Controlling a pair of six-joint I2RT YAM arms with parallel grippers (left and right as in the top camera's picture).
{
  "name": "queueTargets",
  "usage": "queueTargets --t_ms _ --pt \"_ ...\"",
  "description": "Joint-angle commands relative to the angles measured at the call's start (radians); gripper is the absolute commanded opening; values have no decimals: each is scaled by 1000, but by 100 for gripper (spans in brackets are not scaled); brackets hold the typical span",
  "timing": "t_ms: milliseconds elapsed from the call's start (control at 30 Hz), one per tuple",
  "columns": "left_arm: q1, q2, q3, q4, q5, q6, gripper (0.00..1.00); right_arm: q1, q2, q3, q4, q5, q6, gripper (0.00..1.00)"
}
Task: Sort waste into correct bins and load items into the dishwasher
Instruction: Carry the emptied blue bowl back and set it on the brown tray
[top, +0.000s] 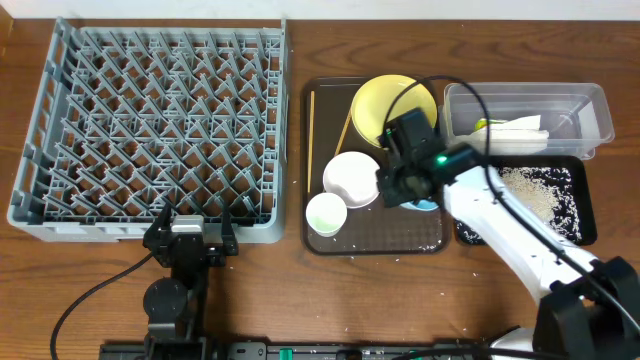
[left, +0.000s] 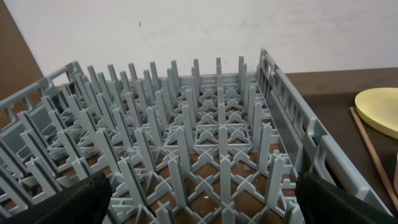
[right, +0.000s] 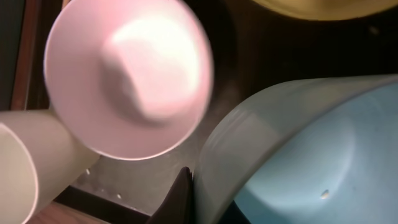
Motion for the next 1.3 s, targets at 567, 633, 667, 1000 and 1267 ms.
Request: queueTargets --t_ms 567,633,667,1000,1267 --pt "3 0 -18 -37 -18 6 96 58 77 16 -68 186 86 1" --pt "3 0 -18 -37 -18 6 96 58 84 16 -72 184 86 2" --pt "3 0 -18 -37 -19 6 96 58 84 16 -73 182 86 5" --pt "3 0 -18 -37 -18 6 96 81 86 16 -69 172 86 27" --pt "3 0 -18 -37 -18 6 96 81 68 76 -94 130 85 35"
